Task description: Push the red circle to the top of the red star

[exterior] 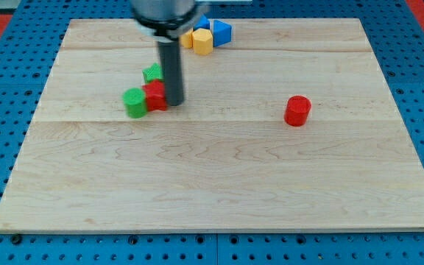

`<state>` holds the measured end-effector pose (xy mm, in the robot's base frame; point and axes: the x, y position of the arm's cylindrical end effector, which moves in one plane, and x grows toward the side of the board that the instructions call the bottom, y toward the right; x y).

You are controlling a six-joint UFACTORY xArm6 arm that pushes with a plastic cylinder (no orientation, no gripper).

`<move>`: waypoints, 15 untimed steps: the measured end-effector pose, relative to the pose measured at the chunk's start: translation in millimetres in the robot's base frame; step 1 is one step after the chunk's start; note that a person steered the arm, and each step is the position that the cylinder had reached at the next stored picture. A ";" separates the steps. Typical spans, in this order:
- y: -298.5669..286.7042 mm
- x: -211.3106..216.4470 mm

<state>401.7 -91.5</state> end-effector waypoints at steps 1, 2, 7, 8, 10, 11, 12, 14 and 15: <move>-66.3 8.0; -101.4 20.2; -32.7 -65.6; -34.1 -86.5; -92.1 -70.2; 28.2 -62.2; 117.6 -48.4; 269.3 4.2; 246.7 38.7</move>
<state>440.4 155.2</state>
